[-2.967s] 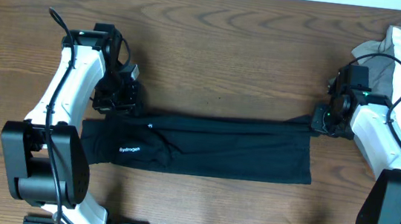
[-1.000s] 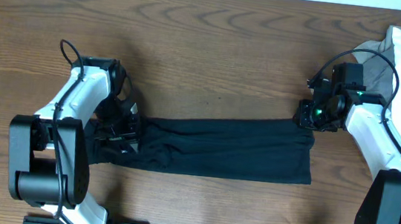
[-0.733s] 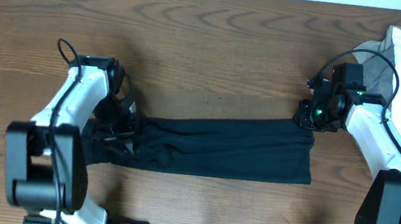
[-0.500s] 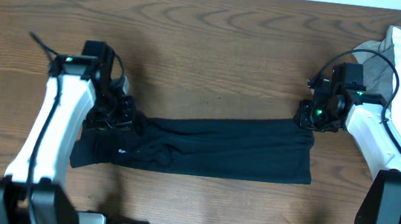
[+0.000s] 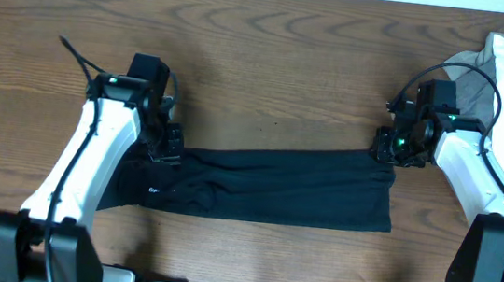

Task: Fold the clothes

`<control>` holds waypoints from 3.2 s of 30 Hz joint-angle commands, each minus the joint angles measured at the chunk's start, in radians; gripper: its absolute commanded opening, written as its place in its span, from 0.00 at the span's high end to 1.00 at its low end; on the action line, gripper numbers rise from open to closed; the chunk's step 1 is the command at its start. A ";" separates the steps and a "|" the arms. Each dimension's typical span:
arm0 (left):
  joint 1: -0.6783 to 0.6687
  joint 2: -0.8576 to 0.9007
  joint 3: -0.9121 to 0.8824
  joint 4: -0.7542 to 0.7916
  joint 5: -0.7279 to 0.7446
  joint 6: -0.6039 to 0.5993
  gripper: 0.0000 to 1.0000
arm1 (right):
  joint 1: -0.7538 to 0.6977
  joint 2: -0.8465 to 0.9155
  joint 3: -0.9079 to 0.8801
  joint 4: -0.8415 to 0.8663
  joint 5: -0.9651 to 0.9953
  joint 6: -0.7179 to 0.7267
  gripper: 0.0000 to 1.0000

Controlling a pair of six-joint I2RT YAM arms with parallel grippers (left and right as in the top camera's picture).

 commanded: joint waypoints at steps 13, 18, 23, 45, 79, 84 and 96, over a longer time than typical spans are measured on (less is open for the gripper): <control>0.003 0.107 -0.010 -0.054 -0.253 -0.148 0.94 | 0.006 -0.015 0.005 -0.008 0.011 -0.028 0.81; 0.003 0.108 -0.015 -0.111 -0.349 -0.285 0.94 | 0.006 -0.015 0.005 -0.010 0.012 -0.037 0.81; 0.003 0.108 -0.063 -0.140 -0.336 -0.287 0.94 | 0.006 -0.015 0.005 -0.010 0.014 -0.038 0.81; 0.030 0.077 -0.058 -0.002 -0.414 -0.296 0.73 | 0.006 -0.015 0.005 -0.025 0.026 -0.037 0.81; 0.096 -0.058 -0.351 0.333 -0.325 -0.218 0.94 | 0.006 -0.015 0.005 -0.038 0.030 -0.045 0.81; 0.110 -0.058 -0.351 0.372 -0.324 -0.218 0.94 | 0.001 -0.015 0.005 -0.062 0.030 -0.024 0.73; 0.110 -0.058 -0.351 0.370 -0.306 -0.218 0.93 | -0.197 -0.028 0.005 -0.116 0.025 -0.009 0.47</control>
